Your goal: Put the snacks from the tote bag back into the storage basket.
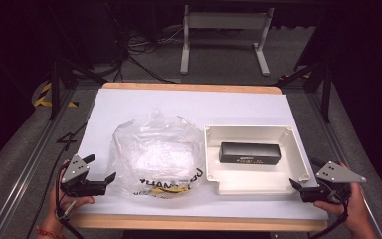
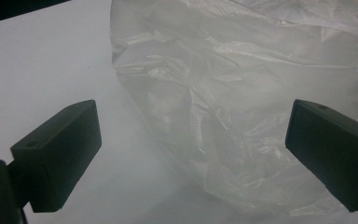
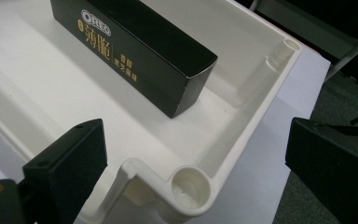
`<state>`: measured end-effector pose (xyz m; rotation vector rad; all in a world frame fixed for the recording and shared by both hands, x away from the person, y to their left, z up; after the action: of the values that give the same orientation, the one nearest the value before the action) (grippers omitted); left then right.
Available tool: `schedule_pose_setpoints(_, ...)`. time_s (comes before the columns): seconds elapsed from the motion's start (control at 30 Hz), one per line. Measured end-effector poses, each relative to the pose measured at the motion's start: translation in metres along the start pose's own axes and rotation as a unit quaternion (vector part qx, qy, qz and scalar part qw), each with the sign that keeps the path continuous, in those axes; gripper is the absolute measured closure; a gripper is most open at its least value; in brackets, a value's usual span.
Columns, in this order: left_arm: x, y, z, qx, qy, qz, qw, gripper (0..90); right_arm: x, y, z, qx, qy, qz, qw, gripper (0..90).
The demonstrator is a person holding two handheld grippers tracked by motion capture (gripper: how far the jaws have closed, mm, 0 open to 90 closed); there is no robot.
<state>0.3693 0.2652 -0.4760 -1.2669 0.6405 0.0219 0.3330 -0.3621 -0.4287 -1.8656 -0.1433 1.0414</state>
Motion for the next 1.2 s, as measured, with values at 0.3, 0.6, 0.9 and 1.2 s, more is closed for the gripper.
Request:
schedule_pose_setpoints(0.3, 0.0, 0.0, 0.0, 0.0, 0.0, 0.0, 1.0, 4.4, 0.004, 0.011, 0.004, 0.013, -0.002, -0.02, 0.9997, 5.6)
schedule_pose_setpoints(0.6, 0.0, 0.002, -0.001, 0.001, 0.003, 0.001, 1.0, 4.4, -0.002, 0.02, 0.005, 0.034, 0.012, -0.06, 0.9976, 5.6)
schedule_pose_setpoints(0.9, -0.003, 0.002, 0.0, -0.005, 0.0, -0.005, 1.0, 4.4, -0.001, 0.029, 0.003, 0.058, 0.019, -0.09, 0.9941, 6.0)
schedule_pose_setpoints(1.2, -0.007, 0.003, 0.003, -0.015, -0.005, -0.014, 0.9998, 4.5, 0.013, 0.036, 0.003, 0.071, 0.013, -0.093, 0.9931, 5.5)
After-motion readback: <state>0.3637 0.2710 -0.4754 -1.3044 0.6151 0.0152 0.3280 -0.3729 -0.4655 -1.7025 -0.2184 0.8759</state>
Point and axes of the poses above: each handheld gripper's, and its own axes: x roughly forward along the jaws, y roughly out of its underside, z roughly to its left, the point moved 6 cm from there along x, roughly forward along the jaws, and after that the axes turned 13 degrees about -y, right-handed, at the moved point
